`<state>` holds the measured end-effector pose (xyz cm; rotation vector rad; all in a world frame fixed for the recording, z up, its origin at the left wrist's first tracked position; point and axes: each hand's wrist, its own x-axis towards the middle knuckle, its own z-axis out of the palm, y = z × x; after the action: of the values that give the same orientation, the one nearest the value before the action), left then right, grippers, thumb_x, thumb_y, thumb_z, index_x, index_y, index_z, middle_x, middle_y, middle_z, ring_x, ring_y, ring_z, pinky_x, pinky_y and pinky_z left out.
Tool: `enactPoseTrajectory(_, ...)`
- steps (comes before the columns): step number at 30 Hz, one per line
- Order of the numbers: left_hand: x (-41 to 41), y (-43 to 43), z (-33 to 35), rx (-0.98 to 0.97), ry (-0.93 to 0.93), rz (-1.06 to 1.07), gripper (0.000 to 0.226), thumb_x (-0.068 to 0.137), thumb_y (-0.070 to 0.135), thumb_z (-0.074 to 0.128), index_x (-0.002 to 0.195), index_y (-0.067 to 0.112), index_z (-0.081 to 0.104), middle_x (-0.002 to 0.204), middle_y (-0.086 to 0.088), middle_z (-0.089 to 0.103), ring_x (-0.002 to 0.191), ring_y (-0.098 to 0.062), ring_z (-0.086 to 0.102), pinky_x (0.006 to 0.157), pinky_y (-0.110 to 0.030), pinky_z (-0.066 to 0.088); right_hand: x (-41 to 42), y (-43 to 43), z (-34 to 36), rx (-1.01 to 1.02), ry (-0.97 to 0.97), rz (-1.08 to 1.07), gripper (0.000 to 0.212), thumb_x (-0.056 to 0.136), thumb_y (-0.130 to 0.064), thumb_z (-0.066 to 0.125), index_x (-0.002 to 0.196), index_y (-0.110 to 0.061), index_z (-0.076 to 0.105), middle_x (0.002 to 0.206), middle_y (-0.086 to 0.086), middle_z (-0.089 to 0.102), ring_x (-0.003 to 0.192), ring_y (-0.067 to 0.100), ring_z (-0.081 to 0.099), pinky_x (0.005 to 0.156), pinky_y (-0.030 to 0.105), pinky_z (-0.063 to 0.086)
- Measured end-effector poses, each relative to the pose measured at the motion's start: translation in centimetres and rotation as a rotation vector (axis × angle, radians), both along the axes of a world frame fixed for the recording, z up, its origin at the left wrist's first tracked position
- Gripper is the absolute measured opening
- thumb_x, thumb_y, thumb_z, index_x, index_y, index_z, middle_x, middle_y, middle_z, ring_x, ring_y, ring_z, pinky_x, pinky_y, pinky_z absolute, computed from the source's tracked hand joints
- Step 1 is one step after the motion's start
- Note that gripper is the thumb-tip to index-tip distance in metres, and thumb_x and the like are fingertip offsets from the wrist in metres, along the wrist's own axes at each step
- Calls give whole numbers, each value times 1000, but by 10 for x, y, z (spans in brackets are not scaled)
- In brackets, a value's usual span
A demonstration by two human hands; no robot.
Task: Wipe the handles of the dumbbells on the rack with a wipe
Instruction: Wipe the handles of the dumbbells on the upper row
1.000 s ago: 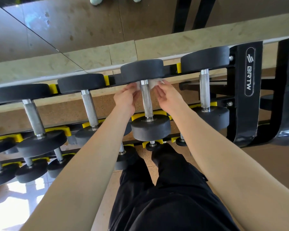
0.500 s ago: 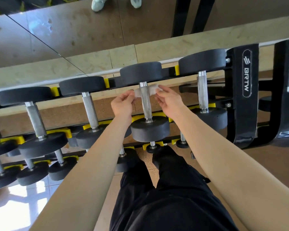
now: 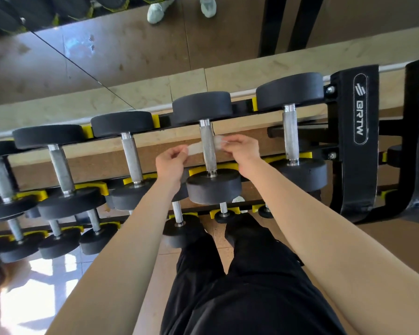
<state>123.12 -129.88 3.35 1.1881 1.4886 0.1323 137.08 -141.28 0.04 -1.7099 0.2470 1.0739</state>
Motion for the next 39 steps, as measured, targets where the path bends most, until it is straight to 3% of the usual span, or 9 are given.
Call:
enactPoseTrajectory(4, -14, -4, 4, 29, 43, -29, 13, 96, 17, 66, 94, 29, 69, 107, 0, 71, 107, -18, 65, 100, -39, 54, 0, -1, -2, -47, -34, 164, 15, 82, -2, 76, 86, -16, 74, 98, 3, 74, 88, 16, 73, 83, 32, 60)
enactPoseTrajectory(10, 1, -21, 6, 77, 136, -374, 11, 96, 16, 66, 105, 16, 72, 98, 6, 69, 94, -10, 62, 97, -36, 51, 14, -25, -5, -204, -187, 180, 20, 82, -1, 75, 81, -20, 76, 99, -3, 71, 97, 14, 68, 94, 35, 56)
enactPoseTrajectory(13, -25, -4, 13, 109, 174, -442, 10, 96, 15, 65, 95, 24, 70, 95, 9, 68, 92, -9, 63, 88, -30, 51, -11, -13, -3, -233, -260, 449, 14, 87, -5, 72, 87, -19, 75, 93, -7, 67, 89, 7, 60, 92, 27, 50)
enactPoseTrajectory(16, -45, 5, 15, 124, 179, -501, 12, 96, 13, 66, 92, 24, 70, 92, 11, 67, 88, -4, 60, 78, -22, 46, -21, -8, 0, -280, -315, 632, 11, 88, -7, 72, 91, -16, 76, 99, 0, 71, 92, 13, 62, 83, 26, 49)
enactPoseTrajectory(20, -26, -7, 1, 70, 185, -639, 9, 94, 17, 69, 100, 18, 75, 102, 6, 72, 97, -10, 64, 86, -26, 48, -8, -25, 10, -438, -354, 648, 10, 89, -9, 70, 94, -12, 78, 100, 4, 72, 93, 18, 66, 77, 25, 49)
enactPoseTrajectory(23, -13, -10, -5, 78, 218, -753, 9, 95, 21, 68, 102, 19, 74, 102, 3, 72, 99, -15, 66, 83, -29, 50, -5, -30, 15, -530, -385, 647, 11, 91, -8, 68, 97, -7, 77, 100, 8, 71, 94, 22, 67, 78, 28, 52)
enactPoseTrajectory(28, -40, 17, 3, 45, 89, -797, 12, 96, 14, 66, 104, 15, 75, 97, 10, 66, 87, 0, 57, 83, -25, 43, -34, 2, 15, -495, -385, 711, 10, 89, -13, 72, 96, -8, 77, 100, 8, 73, 95, 24, 68, 82, 32, 55)
enactPoseTrajectory(36, -9, 14, -4, 7, -35, -557, 10, 99, 19, 63, 105, 20, 71, 97, 11, 64, 102, -11, 60, 85, -27, 43, -11, 11, 30, -423, -252, 98, 17, 93, -5, 65, 90, -14, 79, 102, 2, 72, 97, 19, 62, 70, 23, 50)
enactPoseTrajectory(39, -11, 21, -2, -51, -98, -435, 15, 99, 18, 62, 111, 17, 72, 95, 11, 63, 96, -10, 57, 87, -28, 43, -19, 29, 24, -400, -212, 116, 18, 90, -1, 67, 82, -14, 76, 100, 2, 73, 101, 20, 63, 98, 34, 49)
